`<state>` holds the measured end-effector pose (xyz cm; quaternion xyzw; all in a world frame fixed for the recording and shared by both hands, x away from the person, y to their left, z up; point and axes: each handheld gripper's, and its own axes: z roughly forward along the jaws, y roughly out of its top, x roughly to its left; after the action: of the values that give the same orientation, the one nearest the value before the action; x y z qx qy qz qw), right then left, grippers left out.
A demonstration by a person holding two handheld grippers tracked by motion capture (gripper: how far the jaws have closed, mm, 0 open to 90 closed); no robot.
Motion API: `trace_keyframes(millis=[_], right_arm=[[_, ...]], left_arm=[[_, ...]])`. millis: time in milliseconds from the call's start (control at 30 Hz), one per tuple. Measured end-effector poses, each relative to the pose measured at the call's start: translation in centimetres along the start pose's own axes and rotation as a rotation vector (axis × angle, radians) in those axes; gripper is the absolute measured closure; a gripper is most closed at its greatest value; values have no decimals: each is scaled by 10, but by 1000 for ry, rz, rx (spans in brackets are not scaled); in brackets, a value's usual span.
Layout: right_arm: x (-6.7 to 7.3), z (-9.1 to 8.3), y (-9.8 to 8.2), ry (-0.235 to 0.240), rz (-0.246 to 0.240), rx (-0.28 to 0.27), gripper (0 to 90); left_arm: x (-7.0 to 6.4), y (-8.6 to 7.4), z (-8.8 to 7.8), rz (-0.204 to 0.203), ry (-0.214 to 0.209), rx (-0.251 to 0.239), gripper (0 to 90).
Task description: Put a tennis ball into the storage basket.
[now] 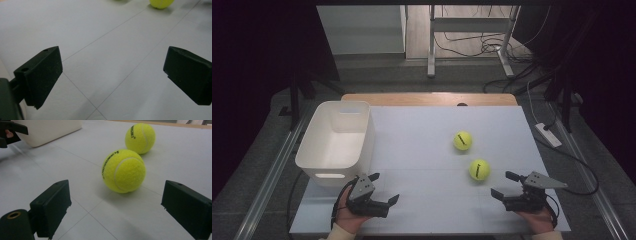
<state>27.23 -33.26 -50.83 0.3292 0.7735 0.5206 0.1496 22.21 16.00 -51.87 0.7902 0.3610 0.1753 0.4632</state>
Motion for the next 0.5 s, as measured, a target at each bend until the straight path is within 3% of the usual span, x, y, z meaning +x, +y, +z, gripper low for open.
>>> trace_keyframes(millis=[500], right_arm=[[-1,2,0,4,-4,5,82]], left_arm=[[-2,3,4,1,-21,15,33]])
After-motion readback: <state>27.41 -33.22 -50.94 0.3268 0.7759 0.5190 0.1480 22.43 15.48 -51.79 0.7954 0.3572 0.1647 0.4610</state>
